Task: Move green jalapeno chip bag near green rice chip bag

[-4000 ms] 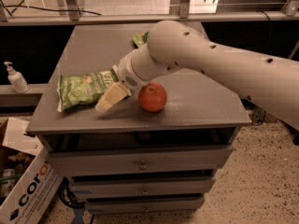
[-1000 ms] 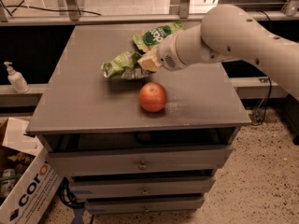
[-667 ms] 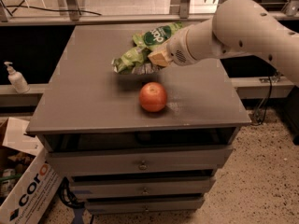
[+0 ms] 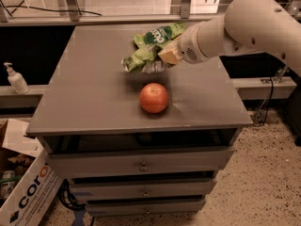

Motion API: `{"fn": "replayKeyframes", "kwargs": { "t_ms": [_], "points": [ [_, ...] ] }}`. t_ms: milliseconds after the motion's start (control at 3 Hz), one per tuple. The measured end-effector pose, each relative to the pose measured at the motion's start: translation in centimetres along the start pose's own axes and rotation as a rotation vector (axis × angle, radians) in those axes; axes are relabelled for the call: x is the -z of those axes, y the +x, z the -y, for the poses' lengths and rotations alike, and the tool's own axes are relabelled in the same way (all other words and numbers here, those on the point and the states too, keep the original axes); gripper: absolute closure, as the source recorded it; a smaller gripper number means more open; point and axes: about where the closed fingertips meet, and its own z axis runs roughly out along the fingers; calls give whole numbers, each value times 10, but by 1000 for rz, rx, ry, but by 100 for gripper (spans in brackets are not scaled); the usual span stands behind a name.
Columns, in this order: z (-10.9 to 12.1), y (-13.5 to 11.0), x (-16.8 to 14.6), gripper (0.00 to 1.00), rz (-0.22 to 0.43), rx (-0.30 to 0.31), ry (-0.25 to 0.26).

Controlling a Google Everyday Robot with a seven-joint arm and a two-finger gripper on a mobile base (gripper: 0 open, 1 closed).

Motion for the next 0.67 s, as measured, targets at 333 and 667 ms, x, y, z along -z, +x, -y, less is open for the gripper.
{"fn": "replayKeyframes", "kwargs": {
  "t_ms": [333, 667],
  "points": [
    [16, 8, -2, 100, 5, 26, 27],
    [47, 19, 1, 100, 5, 54, 69]
  ]
}}
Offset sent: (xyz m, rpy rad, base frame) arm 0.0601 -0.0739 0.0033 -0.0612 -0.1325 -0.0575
